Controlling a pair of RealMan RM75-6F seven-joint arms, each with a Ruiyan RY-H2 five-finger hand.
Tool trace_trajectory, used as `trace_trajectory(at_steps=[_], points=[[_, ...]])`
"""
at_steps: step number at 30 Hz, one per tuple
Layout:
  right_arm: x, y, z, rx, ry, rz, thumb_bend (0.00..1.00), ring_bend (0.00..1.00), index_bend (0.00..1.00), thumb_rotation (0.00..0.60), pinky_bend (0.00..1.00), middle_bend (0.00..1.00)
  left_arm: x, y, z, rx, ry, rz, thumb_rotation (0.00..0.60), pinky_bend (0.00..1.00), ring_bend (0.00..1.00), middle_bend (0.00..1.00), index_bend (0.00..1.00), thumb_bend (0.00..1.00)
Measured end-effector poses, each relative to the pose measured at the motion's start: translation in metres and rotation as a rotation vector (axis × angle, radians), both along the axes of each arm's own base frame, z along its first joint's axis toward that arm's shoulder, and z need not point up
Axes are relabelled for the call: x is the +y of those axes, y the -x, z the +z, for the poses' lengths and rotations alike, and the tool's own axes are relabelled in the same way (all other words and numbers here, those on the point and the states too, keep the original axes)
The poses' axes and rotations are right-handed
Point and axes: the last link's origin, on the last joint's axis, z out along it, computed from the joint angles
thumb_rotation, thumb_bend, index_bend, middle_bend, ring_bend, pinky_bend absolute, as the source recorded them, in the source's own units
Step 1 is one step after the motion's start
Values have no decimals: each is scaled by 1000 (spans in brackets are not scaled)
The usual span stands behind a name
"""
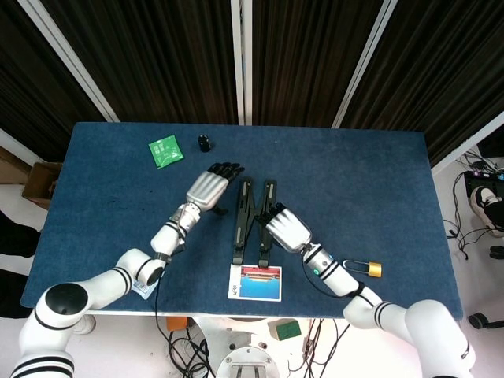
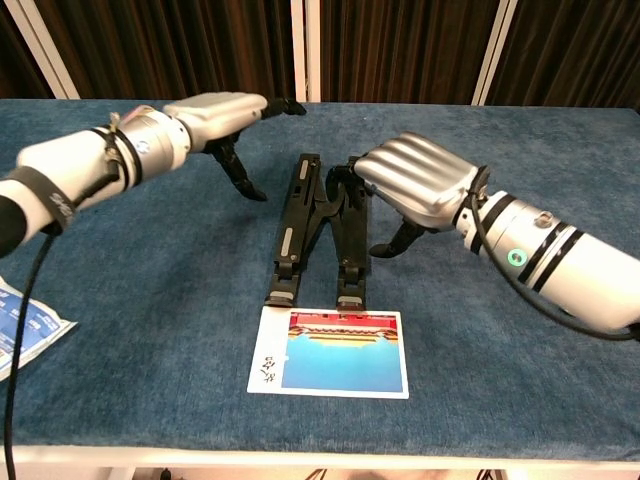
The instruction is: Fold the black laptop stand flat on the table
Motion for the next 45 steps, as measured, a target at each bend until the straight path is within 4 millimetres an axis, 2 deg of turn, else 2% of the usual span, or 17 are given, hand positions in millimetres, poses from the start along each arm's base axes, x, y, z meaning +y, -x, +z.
trace_trajectory(at_steps=[3, 6, 9, 14, 21, 29, 32, 34, 40, 43, 45], points=[[3, -11, 15, 27, -54, 30, 0, 23, 0, 600, 52, 128, -5, 7, 19, -30, -16, 13, 600, 116, 50, 39, 63, 0], [7, -27, 26, 105, -109, 70, 0, 11, 0, 600, 47, 111, -13, 15, 38, -60, -32, 35, 600, 116, 50, 39, 63, 0], [8, -40, 28, 232, -145, 114, 0, 5, 0, 600, 47, 102, -24, 23, 53, -85, -39, 63, 600, 116, 50, 39, 63, 0], [-2, -57, 22, 414, -159, 179, 0, 0, 0, 600, 42, 86, -41, 39, 75, -73, -59, 96, 600, 116, 50, 39, 63, 0], [-10, -68, 4, 508, -159, 223, 0, 0, 0, 600, 41, 78, -48, 48, 87, -85, -82, 123, 600, 116, 50, 38, 63, 0], [-19, -66, -7, 559, -150, 215, 6, 0, 2, 600, 41, 103, -50, 59, 89, -113, -74, 167, 600, 116, 50, 34, 63, 0], [-20, -67, -11, 567, -148, 216, 56, 10, 88, 600, 47, 172, -49, 61, 90, -120, -77, 174, 600, 115, 50, 31, 63, 0], [-22, -68, -13, 569, -146, 216, 129, 48, 198, 600, 67, 233, -49, 61, 91, -125, -80, 177, 600, 115, 50, 31, 63, 0], [-25, -70, -13, 546, -132, 220, 297, 210, 445, 600, 190, 419, -49, 66, 97, -134, -97, 190, 600, 115, 50, 32, 63, 0], [-27, -68, -11, 527, -124, 218, 305, 226, 474, 600, 202, 440, -49, 69, 100, -135, -107, 195, 600, 115, 50, 32, 63, 0], [-27, -64, -10, 524, -127, 209, 299, 205, 455, 600, 187, 423, -49, 70, 103, -135, -113, 196, 600, 115, 50, 32, 63, 0]])
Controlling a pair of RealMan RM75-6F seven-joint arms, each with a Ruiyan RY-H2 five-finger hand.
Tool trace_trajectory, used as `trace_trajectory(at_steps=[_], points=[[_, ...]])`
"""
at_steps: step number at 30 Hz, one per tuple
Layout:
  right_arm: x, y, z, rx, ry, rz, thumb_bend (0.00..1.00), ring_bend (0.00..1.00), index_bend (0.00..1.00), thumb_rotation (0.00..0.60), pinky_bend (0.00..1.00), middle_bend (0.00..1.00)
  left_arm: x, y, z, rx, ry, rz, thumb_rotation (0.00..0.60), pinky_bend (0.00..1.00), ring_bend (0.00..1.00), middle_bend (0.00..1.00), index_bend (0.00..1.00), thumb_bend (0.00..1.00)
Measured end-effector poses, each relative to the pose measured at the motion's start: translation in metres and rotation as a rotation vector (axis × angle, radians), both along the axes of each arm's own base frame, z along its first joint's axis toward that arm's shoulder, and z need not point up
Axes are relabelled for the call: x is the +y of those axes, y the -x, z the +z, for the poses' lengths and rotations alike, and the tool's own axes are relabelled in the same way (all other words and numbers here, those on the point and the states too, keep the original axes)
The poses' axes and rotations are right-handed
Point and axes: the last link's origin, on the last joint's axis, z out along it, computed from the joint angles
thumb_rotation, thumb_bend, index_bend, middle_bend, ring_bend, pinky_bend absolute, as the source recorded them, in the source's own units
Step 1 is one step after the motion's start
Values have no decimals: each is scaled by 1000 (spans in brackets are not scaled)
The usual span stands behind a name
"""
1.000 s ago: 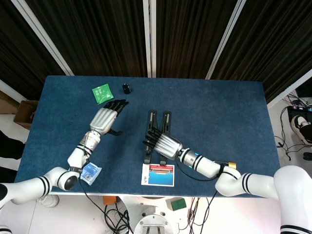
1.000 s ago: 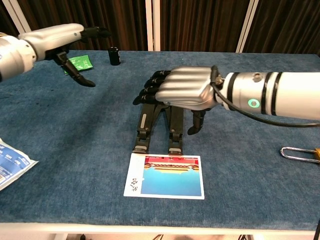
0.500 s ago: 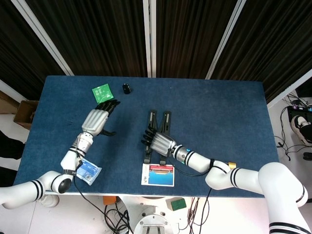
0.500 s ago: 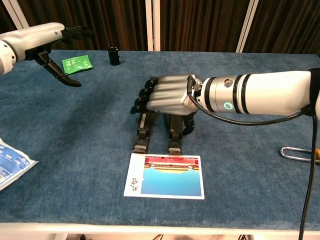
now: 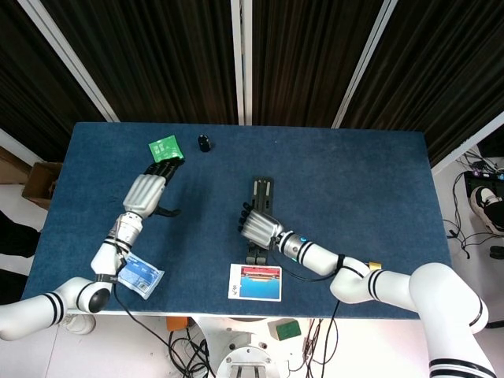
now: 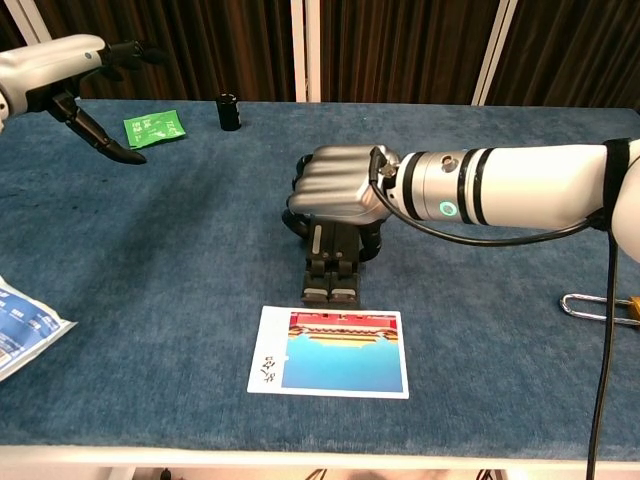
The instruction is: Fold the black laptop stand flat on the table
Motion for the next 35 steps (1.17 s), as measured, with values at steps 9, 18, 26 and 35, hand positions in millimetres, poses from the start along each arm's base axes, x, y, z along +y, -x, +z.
trace_trajectory(at_steps=[9, 18, 26, 35], points=[[10, 10, 19, -87, -17, -116, 152, 0, 0, 600, 0, 17, -5, 16, 19, 83, -35, 5, 600, 115, 50, 32, 63, 0], [29, 63, 110, -393, 180, -350, 180, 0, 0, 600, 0, 92, -33, 59, 62, 217, -120, 49, 600, 116, 50, 40, 71, 0], [87, 157, 211, -575, 463, -598, 203, 0, 0, 600, 0, 113, -89, 99, 102, 266, -219, 106, 600, 115, 51, 45, 81, 0], [158, 224, 257, -735, 576, -769, 204, 0, 0, 600, 0, 111, -167, 117, 124, 275, -273, 172, 600, 115, 51, 49, 82, 0]])
